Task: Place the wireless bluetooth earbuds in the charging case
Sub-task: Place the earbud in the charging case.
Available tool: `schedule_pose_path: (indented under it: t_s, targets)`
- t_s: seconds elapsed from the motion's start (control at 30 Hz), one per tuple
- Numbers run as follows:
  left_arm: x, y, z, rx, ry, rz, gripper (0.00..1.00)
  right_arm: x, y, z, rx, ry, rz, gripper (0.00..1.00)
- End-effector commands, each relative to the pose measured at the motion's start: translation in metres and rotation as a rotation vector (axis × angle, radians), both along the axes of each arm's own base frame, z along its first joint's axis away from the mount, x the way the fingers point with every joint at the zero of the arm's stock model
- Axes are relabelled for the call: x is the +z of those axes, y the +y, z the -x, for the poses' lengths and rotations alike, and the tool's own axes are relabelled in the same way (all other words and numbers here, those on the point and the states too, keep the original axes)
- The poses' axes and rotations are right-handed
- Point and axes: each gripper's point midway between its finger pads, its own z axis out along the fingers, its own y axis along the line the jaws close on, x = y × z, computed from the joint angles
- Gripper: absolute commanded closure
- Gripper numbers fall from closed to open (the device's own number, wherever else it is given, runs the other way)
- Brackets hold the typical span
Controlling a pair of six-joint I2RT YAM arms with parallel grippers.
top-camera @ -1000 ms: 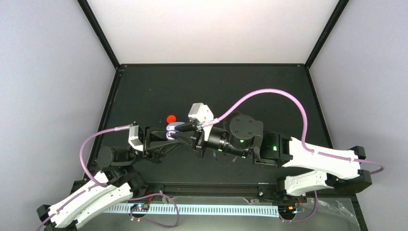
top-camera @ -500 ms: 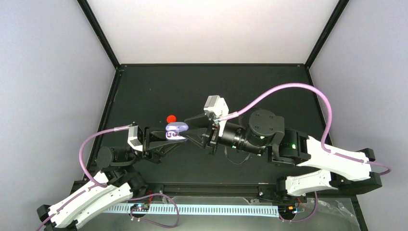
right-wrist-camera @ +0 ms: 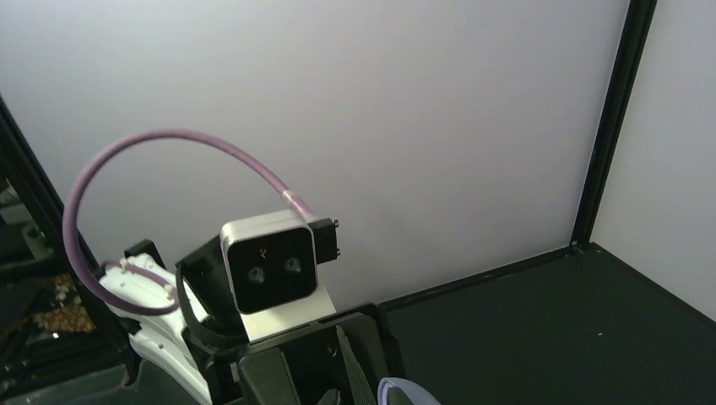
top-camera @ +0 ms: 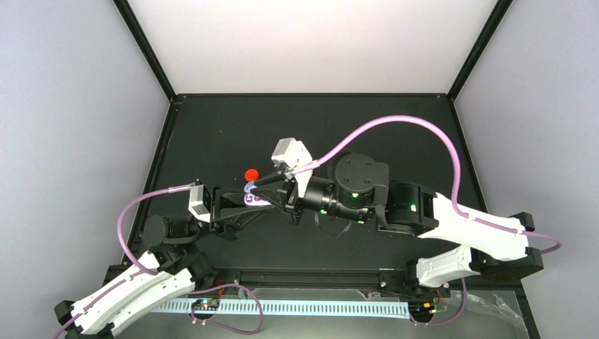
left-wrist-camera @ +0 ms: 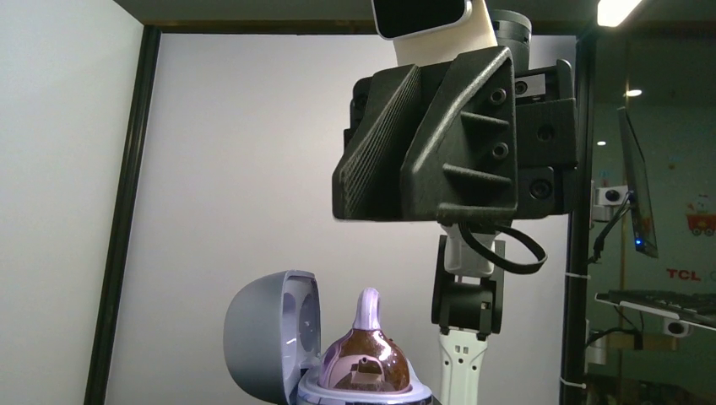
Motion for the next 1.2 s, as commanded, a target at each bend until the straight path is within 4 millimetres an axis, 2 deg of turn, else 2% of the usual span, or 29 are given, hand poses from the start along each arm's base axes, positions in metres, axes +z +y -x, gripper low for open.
schedule_pose_path:
  t_s: [0.0, 0.47, 0.63, 1.17]
  targets:
    - [0.006, 0.004, 0.008, -0.01, -0.038, 0.017, 0.99, 0.002, 0.003, -0.001, -0.008, -0.012, 0.026, 0.89]
    - [0.013, 0.007, 0.011, -0.007, -0.054, 0.025, 0.98, -0.023, 0.01, -0.004, -0.019, -0.002, 0.102, 0.94]
    - [0.014, 0.007, 0.011, -0.006, -0.056, 0.023, 0.99, -0.027, 0.01, -0.003, -0.014, 0.004, 0.118, 0.99]
    - [0.02, 0.006, 0.012, -0.006, -0.07, 0.022, 0.98, -0.045, 0.012, 0.0, 0.012, -0.006, 0.205, 0.99]
